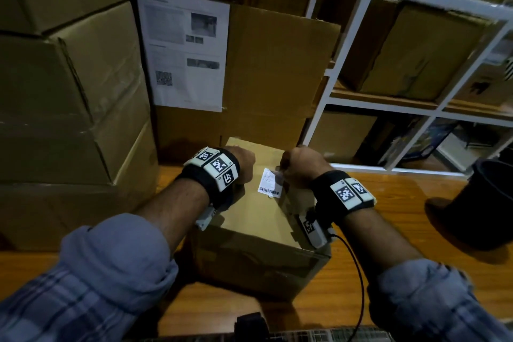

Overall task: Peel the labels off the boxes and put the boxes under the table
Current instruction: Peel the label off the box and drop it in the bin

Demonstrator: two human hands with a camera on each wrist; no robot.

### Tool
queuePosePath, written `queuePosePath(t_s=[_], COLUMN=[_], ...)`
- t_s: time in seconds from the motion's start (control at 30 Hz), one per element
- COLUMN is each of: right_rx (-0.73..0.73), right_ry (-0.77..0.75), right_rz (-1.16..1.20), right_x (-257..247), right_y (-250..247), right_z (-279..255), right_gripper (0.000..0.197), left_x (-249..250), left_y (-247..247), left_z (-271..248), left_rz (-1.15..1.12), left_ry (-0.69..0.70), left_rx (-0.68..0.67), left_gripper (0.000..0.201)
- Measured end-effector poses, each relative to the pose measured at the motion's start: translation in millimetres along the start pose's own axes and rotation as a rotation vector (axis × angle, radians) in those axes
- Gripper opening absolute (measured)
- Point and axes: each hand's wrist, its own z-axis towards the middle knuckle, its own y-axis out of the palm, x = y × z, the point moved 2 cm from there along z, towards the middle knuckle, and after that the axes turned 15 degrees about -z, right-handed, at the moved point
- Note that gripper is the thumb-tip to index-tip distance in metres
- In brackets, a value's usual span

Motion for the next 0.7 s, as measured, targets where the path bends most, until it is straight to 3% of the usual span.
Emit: queuePosePath(t_s=[0.33,0.7], right_rx=[-0.02,0.006], right_ry=[-0.01,-0.021], right_rz=[0.093,0.159], right_x=[2.6,3.9], right_y=[-5.0,-8.6], right_z=[-6.1,-15.1], right_gripper=[0.021,0.027], left_x=[-1.6,-2.2], left_y=[1.4,1.0], left_z=[2.6,2.6], left_rz=[0.009,-0.047], left_ry=[0.001,-0.02], left_rx=[-0.009,-0.019], left_gripper=[0.042,0.041])
